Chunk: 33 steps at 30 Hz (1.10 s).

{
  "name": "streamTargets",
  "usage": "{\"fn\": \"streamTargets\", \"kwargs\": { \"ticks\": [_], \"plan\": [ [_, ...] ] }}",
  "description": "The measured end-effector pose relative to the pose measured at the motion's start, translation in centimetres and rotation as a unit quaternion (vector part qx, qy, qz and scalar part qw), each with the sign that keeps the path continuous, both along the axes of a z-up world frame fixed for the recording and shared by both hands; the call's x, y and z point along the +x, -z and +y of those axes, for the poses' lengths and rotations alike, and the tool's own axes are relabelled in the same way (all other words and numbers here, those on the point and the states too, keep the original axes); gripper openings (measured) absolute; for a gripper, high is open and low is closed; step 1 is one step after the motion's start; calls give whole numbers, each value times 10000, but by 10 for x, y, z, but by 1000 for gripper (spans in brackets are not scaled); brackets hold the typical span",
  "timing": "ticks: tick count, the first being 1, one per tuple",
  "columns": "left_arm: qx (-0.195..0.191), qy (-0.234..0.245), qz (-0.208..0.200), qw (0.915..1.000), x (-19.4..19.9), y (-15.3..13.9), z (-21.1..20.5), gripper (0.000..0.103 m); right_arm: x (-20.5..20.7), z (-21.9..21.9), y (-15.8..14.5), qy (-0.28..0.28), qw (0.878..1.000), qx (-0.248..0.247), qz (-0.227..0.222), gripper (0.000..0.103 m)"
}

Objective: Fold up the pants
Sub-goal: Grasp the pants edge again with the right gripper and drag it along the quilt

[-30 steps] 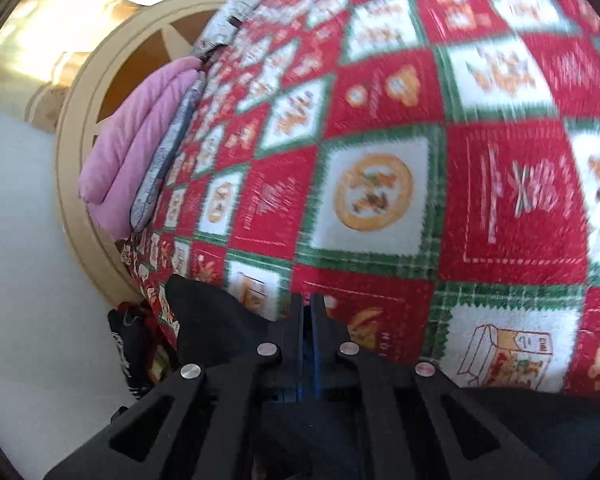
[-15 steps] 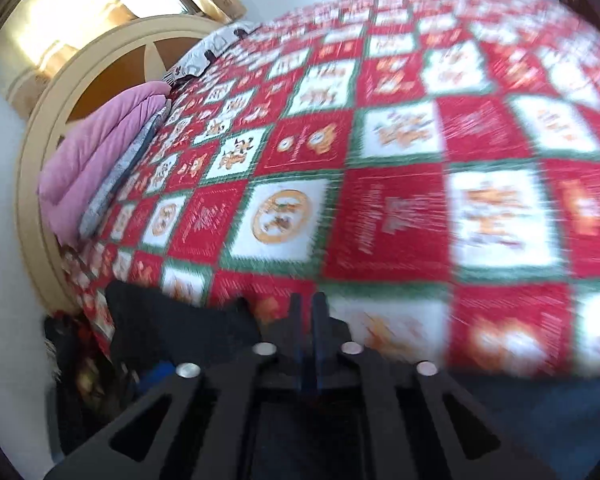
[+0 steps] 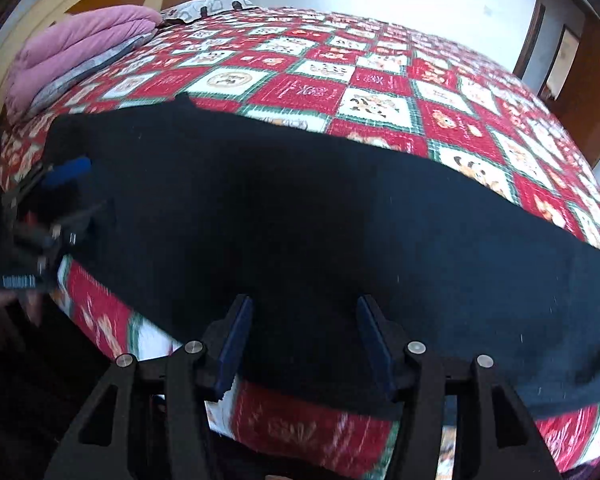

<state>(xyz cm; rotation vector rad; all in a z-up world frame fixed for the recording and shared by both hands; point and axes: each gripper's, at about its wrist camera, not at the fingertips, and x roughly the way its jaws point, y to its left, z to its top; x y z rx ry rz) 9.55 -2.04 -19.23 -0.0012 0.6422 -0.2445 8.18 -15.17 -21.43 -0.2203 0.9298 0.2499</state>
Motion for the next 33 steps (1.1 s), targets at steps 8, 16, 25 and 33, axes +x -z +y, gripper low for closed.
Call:
{"fn": "streamTargets", "kwargs": {
  "ticks": [8,16,25,33],
  "plan": [
    [52,-69,149,9999,-7,-8,-2,103,-14,0,2,49,10000,-26,25,56],
    [396,439,-12,9983,-16,-6,-30,103,-43,-56,-7,800,9914,1034,48,56],
    [196,867,-264,9957,-25,-30,-49,103,-57,-156,-30,2180,9458,2398,-204,46],
    [198,1676,6,9857,-14,-31,-99,103,-88,-303,-74,3913,8596,3104,-1077,46]
  ]
}}
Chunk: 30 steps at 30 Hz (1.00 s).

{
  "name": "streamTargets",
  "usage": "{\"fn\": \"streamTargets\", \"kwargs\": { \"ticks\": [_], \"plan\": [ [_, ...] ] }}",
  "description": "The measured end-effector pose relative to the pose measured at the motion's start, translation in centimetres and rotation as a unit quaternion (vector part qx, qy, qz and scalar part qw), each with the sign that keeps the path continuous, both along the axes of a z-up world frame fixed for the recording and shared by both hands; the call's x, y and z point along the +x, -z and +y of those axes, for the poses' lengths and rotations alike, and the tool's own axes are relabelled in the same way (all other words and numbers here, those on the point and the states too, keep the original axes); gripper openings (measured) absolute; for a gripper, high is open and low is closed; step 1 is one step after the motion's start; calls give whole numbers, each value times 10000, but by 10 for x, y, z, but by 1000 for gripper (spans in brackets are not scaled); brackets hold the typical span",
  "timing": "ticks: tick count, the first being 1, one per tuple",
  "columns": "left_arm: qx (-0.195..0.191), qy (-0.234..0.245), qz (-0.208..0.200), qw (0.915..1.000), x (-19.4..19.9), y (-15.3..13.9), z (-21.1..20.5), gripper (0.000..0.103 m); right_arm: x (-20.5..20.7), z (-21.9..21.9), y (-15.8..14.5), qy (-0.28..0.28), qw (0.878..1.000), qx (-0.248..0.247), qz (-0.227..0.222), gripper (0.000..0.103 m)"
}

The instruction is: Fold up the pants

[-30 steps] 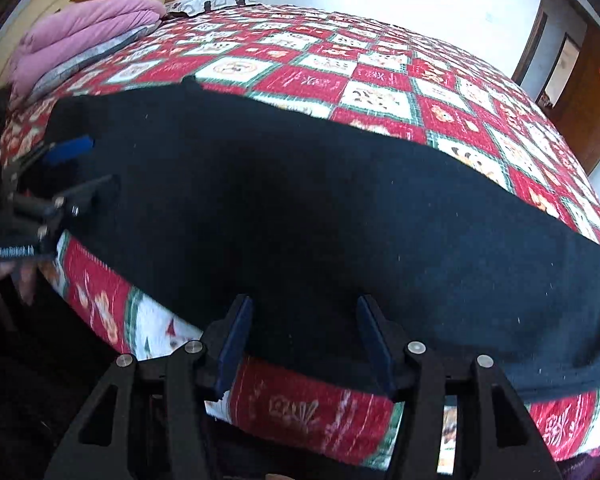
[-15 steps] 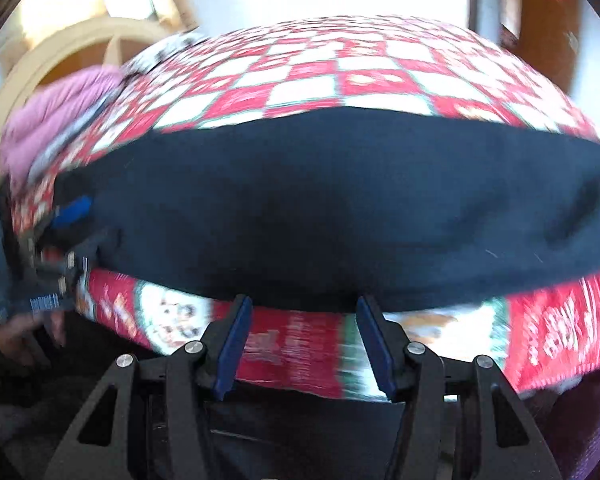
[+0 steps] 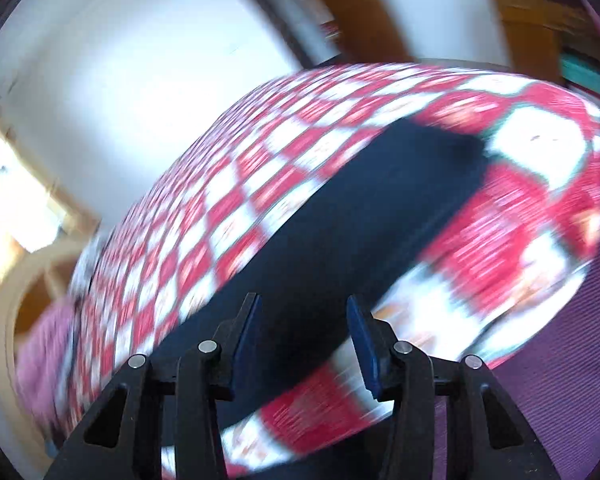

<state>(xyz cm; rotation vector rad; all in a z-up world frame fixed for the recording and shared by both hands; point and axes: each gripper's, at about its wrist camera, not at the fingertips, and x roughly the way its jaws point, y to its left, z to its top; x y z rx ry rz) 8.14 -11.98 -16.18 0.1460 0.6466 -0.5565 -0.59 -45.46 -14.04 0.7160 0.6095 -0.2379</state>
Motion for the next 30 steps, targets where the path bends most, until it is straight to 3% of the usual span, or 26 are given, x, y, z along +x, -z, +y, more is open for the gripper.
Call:
{"fn": "streamTargets", "kwargs": {
  "ticks": [2,6,10,18,21,24,26,30],
  "plan": [
    [42,221,32,9997,1,-1,-15,102,-2,-24,5,72,9990,448,-6,46],
    [180,590,-51,9981,1,-9,-46,102,4,-25,24,-358,9930,1124,-53,46],
    [229,851,-63,9961,7,-9,-68,102,6,-24,33,-459,9913,1231,-42,46],
    [231,799,274,9962,19,18,-71,98,19,-14,39,-778,9859,1479,-76,40],
    [296,836,94,9960,13,21,-72,98,28,-6,48,-836,9858,1452,67,39],
    [227,821,120,9963,14,20,-72,98,36,-1,55,-826,9868,1388,81,27],
    [127,815,154,9965,15,18,-70,98,43,3,58,-874,9870,1348,99,9],
    [54,824,188,9964,15,17,-67,98,43,11,51,-914,9888,1177,-13,4]
  ]
}}
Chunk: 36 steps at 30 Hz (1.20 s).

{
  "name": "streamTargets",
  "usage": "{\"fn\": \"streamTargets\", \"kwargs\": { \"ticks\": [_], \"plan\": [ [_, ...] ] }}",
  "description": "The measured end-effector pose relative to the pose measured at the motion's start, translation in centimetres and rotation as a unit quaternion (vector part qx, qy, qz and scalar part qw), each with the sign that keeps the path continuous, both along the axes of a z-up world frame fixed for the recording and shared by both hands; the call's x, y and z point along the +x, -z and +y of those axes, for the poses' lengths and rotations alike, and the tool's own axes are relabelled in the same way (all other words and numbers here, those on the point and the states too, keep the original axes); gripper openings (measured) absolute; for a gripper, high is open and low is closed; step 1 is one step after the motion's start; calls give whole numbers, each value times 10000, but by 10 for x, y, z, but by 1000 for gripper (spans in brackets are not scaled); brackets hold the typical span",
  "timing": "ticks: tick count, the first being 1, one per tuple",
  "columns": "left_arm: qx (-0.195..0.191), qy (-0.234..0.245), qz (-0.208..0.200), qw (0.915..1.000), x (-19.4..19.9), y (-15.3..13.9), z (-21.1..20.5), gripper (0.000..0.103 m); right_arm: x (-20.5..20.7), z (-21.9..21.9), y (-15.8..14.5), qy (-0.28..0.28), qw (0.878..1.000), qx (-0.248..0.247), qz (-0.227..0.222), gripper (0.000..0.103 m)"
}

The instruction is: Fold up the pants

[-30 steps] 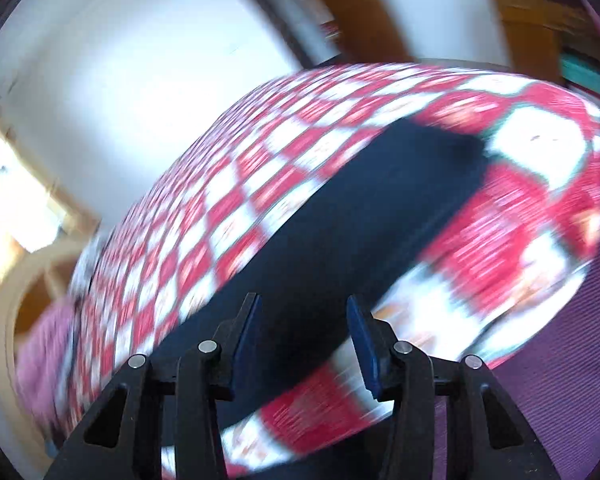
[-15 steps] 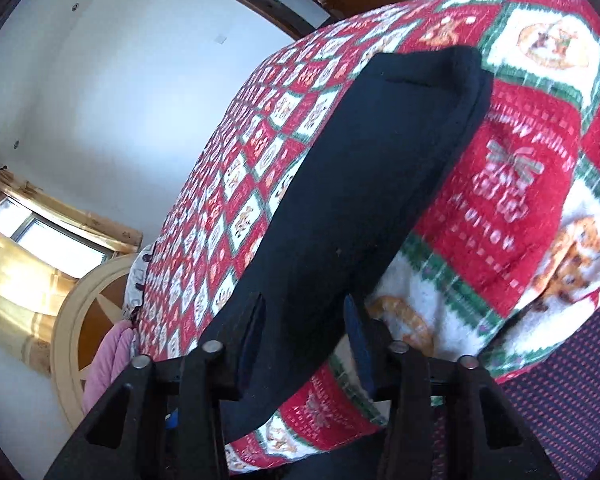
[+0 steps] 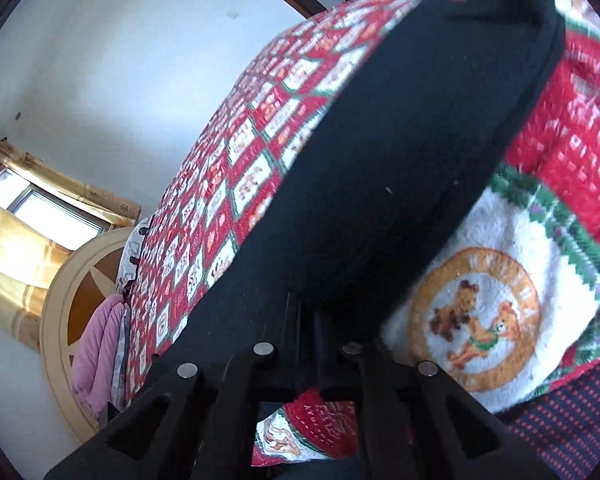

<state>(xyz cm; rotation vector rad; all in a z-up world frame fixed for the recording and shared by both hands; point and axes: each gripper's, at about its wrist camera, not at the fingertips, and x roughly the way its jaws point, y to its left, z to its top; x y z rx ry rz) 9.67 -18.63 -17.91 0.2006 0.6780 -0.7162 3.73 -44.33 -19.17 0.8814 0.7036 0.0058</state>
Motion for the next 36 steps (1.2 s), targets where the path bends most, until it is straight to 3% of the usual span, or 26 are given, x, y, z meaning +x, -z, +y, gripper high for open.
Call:
{"fn": "streamTargets", "kwargs": {
  "ticks": [5,9,12,15,17,19,22,25,31,34,36],
  "plan": [
    [-248,-8,136,9996,3,-1,6,98,-28,4,-34,119,9982,-467,-365,2],
    [-243,71,164,9995,0,-2,7,98,-14,-4,3,246,9982,-503,213,3],
    [-208,149,224,9994,-2,1,8,98,-11,-7,7,74,9987,-463,211,4],
    [-162,172,187,9995,-5,1,8,98,-16,-16,0,211,9991,-357,128,9],
    [-180,164,184,9995,-5,0,10,98,-25,-32,-6,412,9990,-174,-12,26],
    [-269,82,197,9994,-5,-3,13,98,-44,-58,-17,928,9953,-193,-173,29],
    [-434,-84,117,9990,-4,-9,22,98,-63,-90,-28,1498,9882,-146,-283,29],
    [-554,-291,110,9980,3,-12,30,98,-66,-108,-33,1723,9844,-208,-295,29],
    [-324,-520,200,9979,12,2,35,99,-47,-122,-27,1964,9789,-558,-119,28],
    [-92,-440,-3,9990,6,4,32,99,-41,-125,-26,2026,9753,-871,-81,13],
    [-26,-401,-74,9992,4,4,32,99,-40,-126,-30,2013,9749,-949,-117,13]
  ]
}}
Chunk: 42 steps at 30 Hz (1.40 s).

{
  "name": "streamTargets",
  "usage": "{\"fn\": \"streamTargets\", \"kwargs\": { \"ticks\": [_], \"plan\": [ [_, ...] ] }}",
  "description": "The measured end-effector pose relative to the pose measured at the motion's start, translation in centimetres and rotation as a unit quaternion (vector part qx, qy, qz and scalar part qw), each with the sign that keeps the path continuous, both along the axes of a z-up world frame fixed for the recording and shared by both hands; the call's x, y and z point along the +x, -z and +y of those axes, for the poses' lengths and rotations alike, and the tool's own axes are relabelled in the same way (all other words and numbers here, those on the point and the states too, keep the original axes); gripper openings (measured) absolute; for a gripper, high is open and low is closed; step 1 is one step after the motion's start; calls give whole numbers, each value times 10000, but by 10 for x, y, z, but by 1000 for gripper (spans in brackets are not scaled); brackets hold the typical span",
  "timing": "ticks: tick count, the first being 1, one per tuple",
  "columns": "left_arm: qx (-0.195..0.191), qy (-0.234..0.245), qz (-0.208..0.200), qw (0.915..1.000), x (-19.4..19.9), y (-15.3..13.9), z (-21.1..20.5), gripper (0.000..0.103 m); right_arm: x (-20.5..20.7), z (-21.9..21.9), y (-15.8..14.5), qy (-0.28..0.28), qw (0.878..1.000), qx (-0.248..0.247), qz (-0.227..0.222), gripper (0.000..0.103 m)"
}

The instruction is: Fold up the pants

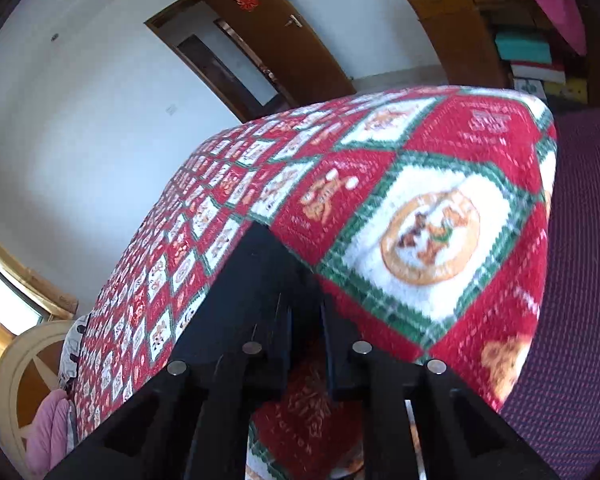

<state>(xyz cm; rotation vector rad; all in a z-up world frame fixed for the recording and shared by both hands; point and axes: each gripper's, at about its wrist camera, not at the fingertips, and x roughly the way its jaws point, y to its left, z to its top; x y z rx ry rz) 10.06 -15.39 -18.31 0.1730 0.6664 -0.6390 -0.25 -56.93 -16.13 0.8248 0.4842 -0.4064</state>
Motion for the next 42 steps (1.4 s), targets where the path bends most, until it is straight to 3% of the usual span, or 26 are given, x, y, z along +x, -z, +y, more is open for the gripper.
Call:
{"fn": "streamTargets", "kwargs": {
  "ticks": [6,11,14,18,20,22,27,31,33,35,38,40,42],
  "plan": [
    [-216,-219,44,9995,0,-5,23,99,-6,-11,5,-82,9994,239,-225,13],
    [-457,-688,-103,9965,-2,-23,63,99,-16,-22,9,-160,9951,707,-676,32],
    [-436,-1144,-280,9921,0,-32,101,99,-18,-24,7,-122,9950,652,-744,33],
    [-347,-1913,-233,9806,9,-34,162,99,-11,-19,7,-86,9969,422,-663,34],
    [-309,-2397,-203,9702,13,-33,194,99,-5,-16,6,-114,9977,295,-603,33],
    [-607,-2874,-60,9559,18,-31,230,99,-3,-13,5,-231,9973,293,-640,33],
    [-686,-3532,86,9330,17,-19,281,99,2,-14,9,-302,9966,275,-722,33],
    [-1059,-3782,300,9192,15,-5,304,99,5,-14,11,-203,9975,197,-644,19],
    [-1106,-3874,394,9144,14,2,311,99,5,-15,11,-232,9977,146,-624,18],
    [-1123,-3851,349,9153,12,8,312,100,7,-13,9,-255,9983,-33,-526,18],
    [-898,-3833,287,9188,13,7,307,100,13,-3,3,-277,9978,-551,-250,18],
    [-888,-3889,235,9167,12,4,308,100,22,8,0,-343,9935,-1079,101,18],
    [-898,-4013,139,9114,8,1,314,100,24,11,-2,-353,9910,-1271,219,18]
  ]
}}
